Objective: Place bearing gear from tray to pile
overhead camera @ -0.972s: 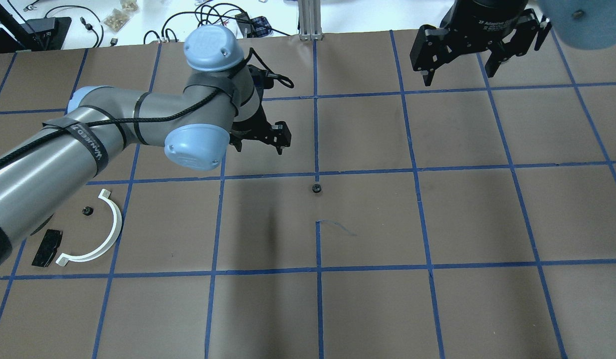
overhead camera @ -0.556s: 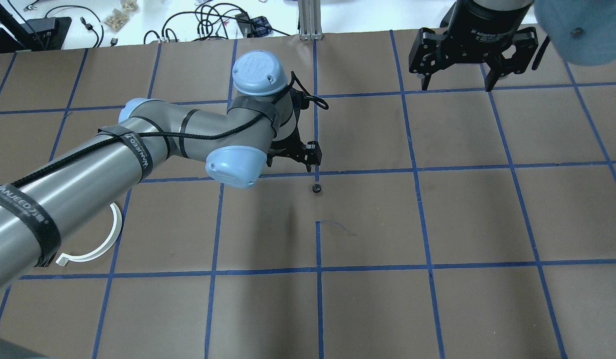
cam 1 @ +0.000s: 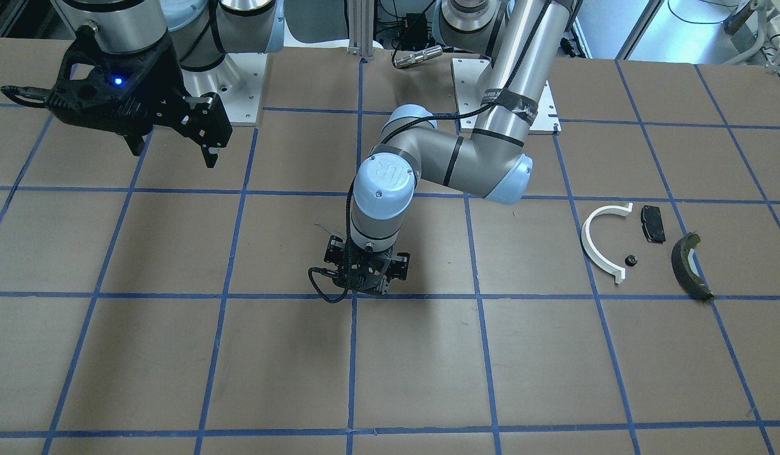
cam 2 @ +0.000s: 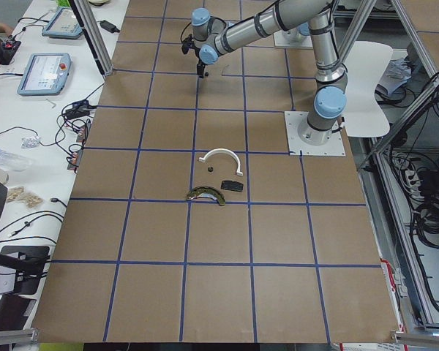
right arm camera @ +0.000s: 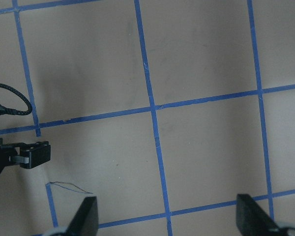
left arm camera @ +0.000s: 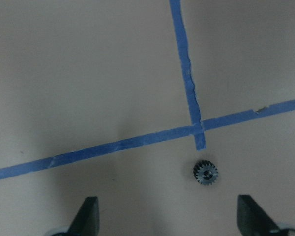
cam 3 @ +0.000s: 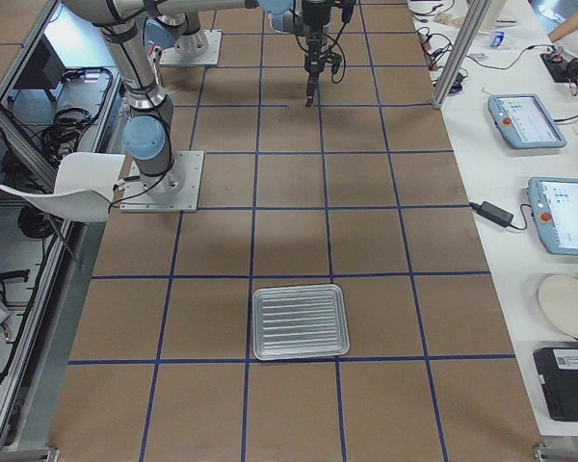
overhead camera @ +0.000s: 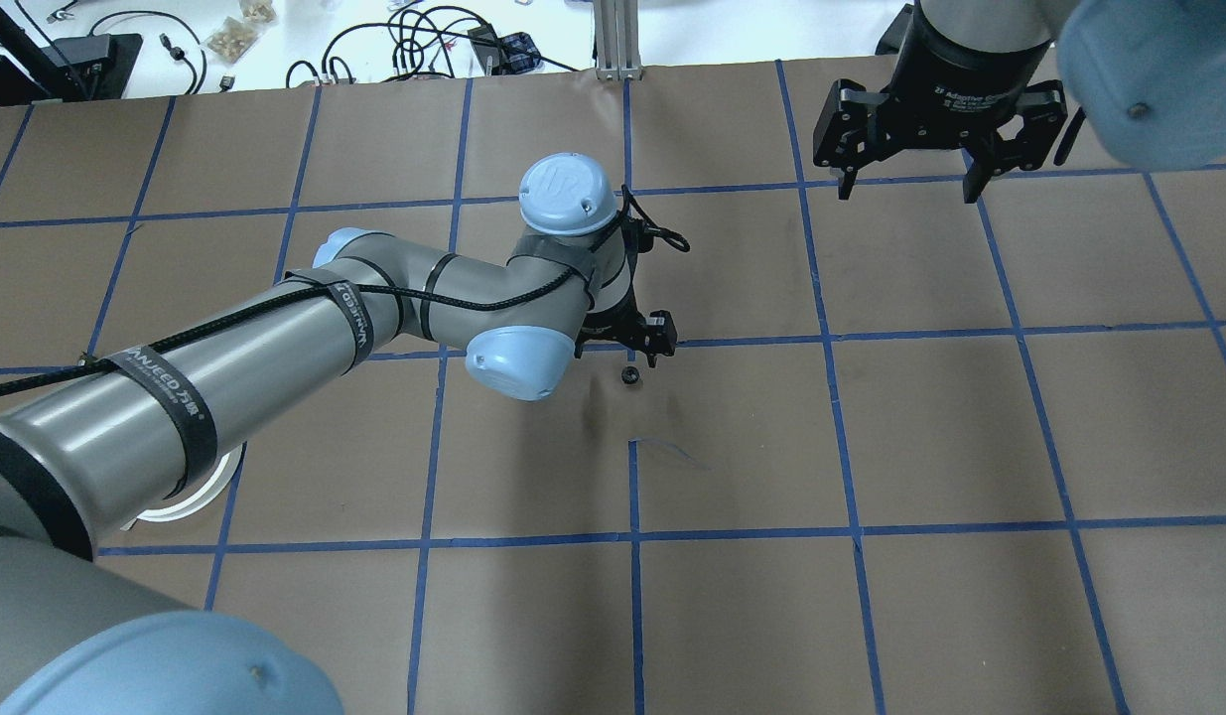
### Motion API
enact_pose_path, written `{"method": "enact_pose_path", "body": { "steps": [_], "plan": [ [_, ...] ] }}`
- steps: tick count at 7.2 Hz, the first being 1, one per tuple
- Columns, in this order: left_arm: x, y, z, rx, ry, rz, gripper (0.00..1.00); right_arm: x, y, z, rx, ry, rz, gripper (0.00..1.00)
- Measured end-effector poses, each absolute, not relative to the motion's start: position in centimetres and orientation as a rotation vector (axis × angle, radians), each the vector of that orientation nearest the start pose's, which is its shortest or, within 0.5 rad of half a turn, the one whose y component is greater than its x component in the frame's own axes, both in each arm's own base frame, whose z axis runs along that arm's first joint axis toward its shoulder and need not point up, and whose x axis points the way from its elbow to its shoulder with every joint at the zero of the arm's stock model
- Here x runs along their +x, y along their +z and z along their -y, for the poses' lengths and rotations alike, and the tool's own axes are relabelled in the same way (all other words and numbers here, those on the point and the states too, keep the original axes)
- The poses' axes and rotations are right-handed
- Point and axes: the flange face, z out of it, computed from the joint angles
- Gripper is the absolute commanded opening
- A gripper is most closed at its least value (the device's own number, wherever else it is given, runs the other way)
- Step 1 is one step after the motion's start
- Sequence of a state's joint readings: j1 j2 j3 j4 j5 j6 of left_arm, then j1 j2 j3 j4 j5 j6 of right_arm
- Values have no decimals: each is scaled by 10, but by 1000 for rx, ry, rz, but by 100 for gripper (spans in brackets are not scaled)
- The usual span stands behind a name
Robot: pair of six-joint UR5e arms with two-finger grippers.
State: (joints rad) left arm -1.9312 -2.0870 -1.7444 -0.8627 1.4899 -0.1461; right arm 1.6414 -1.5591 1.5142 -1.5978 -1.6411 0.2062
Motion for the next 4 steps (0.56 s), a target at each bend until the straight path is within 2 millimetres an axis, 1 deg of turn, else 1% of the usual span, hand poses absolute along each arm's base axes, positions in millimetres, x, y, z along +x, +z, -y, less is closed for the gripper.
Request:
{"method": "enact_pose_path", "body": {
  "steps": [1, 2, 3, 4],
  "plan": [
    [-352, 176, 524, 352, 14, -3205, 93, 161, 512, 494, 220, -155, -3189, 100],
    [-355, 169, 523, 361, 25, -3202, 90, 161, 513, 494, 220, -181, -3188, 100],
    [-358, 165, 521, 368, 32, -3199, 78, 161, 514, 494, 220, -193, -3187, 100],
    [-359, 163, 521, 372, 37, -3197, 73, 161, 514, 494, 220, -197, -3185, 100]
  ]
}}
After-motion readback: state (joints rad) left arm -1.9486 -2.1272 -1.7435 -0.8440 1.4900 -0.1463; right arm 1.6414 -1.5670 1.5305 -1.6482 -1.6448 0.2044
